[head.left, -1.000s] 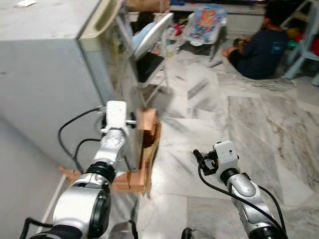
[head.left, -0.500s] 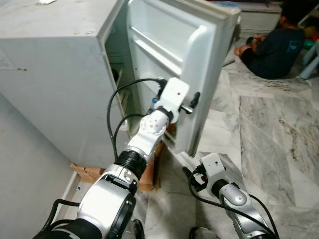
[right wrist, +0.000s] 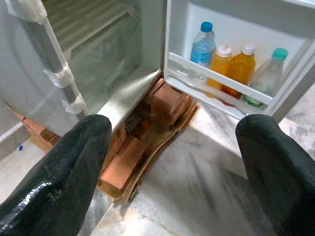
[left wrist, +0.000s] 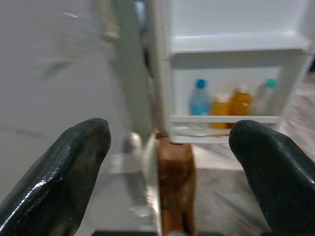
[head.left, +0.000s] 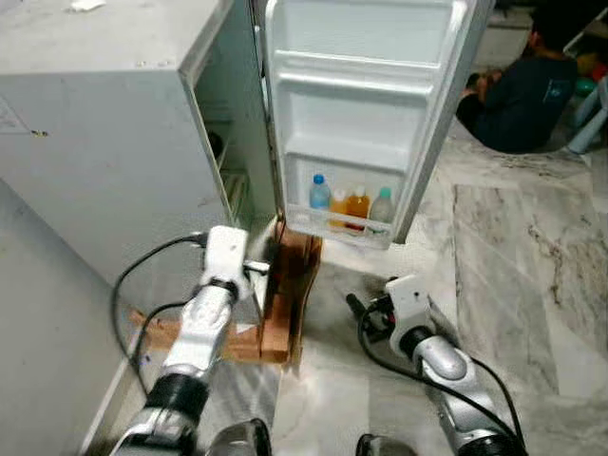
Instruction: Restocking fridge
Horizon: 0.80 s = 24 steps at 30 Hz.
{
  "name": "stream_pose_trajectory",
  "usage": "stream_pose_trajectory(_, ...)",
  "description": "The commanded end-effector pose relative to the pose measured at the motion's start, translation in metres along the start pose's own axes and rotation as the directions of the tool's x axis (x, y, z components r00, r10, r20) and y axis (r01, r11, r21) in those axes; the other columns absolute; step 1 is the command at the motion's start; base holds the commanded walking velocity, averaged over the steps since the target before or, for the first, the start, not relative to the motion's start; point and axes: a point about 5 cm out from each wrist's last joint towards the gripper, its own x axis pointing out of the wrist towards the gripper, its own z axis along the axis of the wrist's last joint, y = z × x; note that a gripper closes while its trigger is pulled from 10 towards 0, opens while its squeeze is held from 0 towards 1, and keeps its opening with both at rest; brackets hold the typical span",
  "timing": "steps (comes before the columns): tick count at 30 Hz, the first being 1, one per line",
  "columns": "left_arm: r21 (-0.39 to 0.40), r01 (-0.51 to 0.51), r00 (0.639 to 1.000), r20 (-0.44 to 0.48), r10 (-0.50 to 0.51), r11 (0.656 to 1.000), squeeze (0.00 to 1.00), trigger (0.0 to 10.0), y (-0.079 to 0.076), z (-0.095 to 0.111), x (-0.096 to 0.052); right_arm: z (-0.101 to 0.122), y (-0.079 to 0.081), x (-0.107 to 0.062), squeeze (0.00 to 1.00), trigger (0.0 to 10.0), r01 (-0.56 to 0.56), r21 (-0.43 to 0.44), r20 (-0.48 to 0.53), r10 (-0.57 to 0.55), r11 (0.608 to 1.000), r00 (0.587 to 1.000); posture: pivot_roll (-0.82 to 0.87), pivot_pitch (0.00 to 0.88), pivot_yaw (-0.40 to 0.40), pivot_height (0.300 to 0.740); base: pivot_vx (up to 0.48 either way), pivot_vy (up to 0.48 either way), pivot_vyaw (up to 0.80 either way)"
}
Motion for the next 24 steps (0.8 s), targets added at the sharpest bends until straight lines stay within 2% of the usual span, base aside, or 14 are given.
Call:
stream_pose_trajectory(1,-0.007,-0.002,1.000,0.015,0.002,1.000,0.00,10.0,-0.003,0.006,0.000,0.001,-0.003,0.000,0.00,10.0,0.011,-0.013,0.000,-0.011,1.000,1.000,-0.06,0.062,0.040,0.740,0.000,-0.472,0.00)
stream_pose_trajectory(3,-0.029,-0.021,1.000,0.012,0.021,0.999,0.00,10.0,-0.002,0.006,-0.002,0.002,-0.001,0.001,0.00,10.0,0.005,-0.011,0.008,-0.005,1.000,1.000,-0.06,0.062,0.038,0.740,0.000,-0.472,0.00)
stream_pose_trajectory(5,-0.002,-0.012,1.000,0.021,0.012,1.000,0.00,10.0,-0.001,0.008,-0.003,0.003,-0.001,0.002,0.00,10.0,0.004,-0.017,0.011,-0.003,1.000,1.000,-0.06,0.061,0.038,0.740,0.000,-0.442,0.00)
stream_pose_trajectory(8,0.090,0.008,0.999,0.037,-0.011,0.996,0.00,10.0,0.000,0.011,-0.004,0.004,-0.001,0.003,0.00,10.0,0.009,-0.022,0.018,-0.008,1.000,1.000,-0.06,0.061,0.038,0.740,0.176,-0.408,0.00)
stream_pose_trajectory(10,0.073,0.003,1.000,0.027,-0.005,0.997,0.00,10.0,0.000,0.010,-0.005,0.004,-0.001,0.003,0.00,10.0,0.014,-0.027,0.019,-0.014,1.000,1.000,-0.07,0.060,0.042,0.740,0.285,-0.384,0.00)
stream_pose_trajectory(17,0.128,0.021,1.000,0.003,-0.021,0.992,0.00,10.0,0.000,0.008,-0.007,0.003,-0.005,0.002,0.00,10.0,0.038,-0.037,0.019,-0.038,0.999,0.999,-0.07,0.060,0.050,0.740,0.350,-0.320,0.00)
stream_pose_trajectory(23,0.141,-0.047,0.998,-0.026,0.051,0.989,0.00,10.0,0.012,0.002,-0.020,0.011,-0.011,0.002,0.00,10.0,0.064,-0.051,0.058,-0.061,0.997,0.996,-0.03,0.070,0.056,0.740,0.395,-0.268,0.00)
stream_pose_trajectory(24,0.135,-0.066,0.997,-0.032,0.071,0.989,0.00,10.0,0.018,0.002,-0.027,0.015,-0.012,0.002,0.00,10.0,0.067,-0.052,0.072,-0.063,0.996,0.995,-0.02,0.080,0.057,0.740,0.401,-0.259,0.00)
